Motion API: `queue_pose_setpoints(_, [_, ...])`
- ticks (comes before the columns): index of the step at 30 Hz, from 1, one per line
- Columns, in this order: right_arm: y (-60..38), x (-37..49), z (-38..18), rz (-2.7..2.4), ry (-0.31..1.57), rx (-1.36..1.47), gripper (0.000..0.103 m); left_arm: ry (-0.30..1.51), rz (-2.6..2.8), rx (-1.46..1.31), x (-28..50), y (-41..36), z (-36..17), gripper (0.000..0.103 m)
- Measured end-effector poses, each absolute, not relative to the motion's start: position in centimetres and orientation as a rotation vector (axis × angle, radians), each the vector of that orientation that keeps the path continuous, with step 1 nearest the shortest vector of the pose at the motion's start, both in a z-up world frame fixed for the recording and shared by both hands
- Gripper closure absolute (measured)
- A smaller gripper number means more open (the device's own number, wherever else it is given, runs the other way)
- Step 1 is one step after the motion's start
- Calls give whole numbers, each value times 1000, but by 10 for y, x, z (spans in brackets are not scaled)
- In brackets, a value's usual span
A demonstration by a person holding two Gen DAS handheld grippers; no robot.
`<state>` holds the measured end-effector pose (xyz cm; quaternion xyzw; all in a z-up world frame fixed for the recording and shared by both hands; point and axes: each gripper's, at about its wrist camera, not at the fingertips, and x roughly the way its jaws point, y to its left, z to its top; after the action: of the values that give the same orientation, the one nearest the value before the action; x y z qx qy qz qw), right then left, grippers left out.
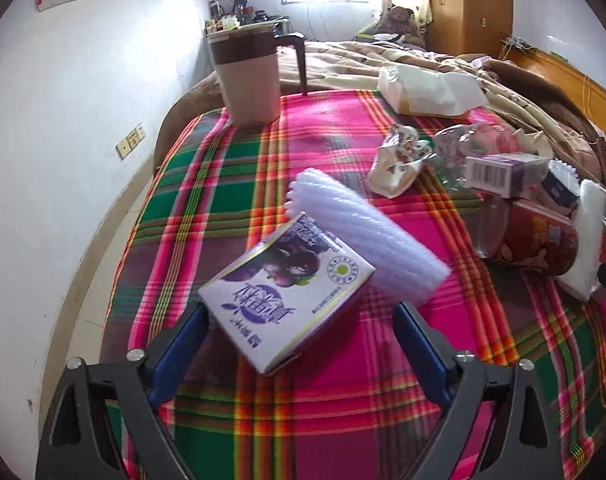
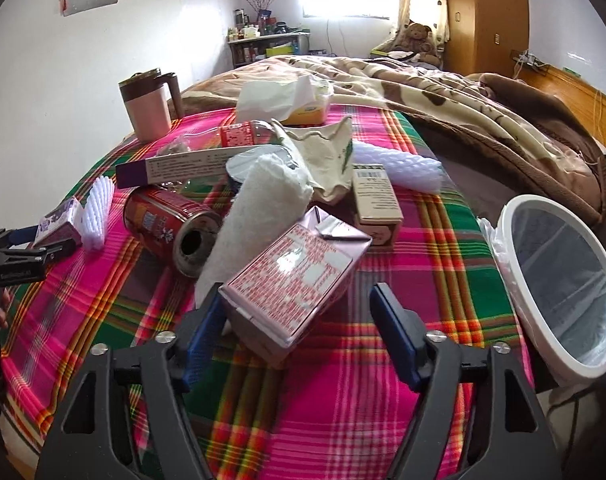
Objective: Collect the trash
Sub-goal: 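Grasp the pink-white milk carton with the right tool while the left tool grasps the purple grape juice box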
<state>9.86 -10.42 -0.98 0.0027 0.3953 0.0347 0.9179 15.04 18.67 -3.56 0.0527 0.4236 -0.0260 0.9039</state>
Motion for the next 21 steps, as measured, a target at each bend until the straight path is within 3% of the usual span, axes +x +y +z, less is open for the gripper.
queue_pose_setpoints(9, [-115, 93, -10, 74, 799, 35, 54, 935, -84, 7, 163, 185, -45, 35])
queue_pose_setpoints(16, [-124, 97, -9, 49, 786, 60, 55, 937, -62, -34, 169, 187, -45, 40])
queue_pose_setpoints(19, [-125, 97, -10, 45, 777, 55, 59, 929, -44, -25, 167, 186, -44, 51])
queue_pose_setpoints(21, [-127, 96, -10, 32, 768, 54, 65, 926, -40, -29, 166, 185, -43, 68])
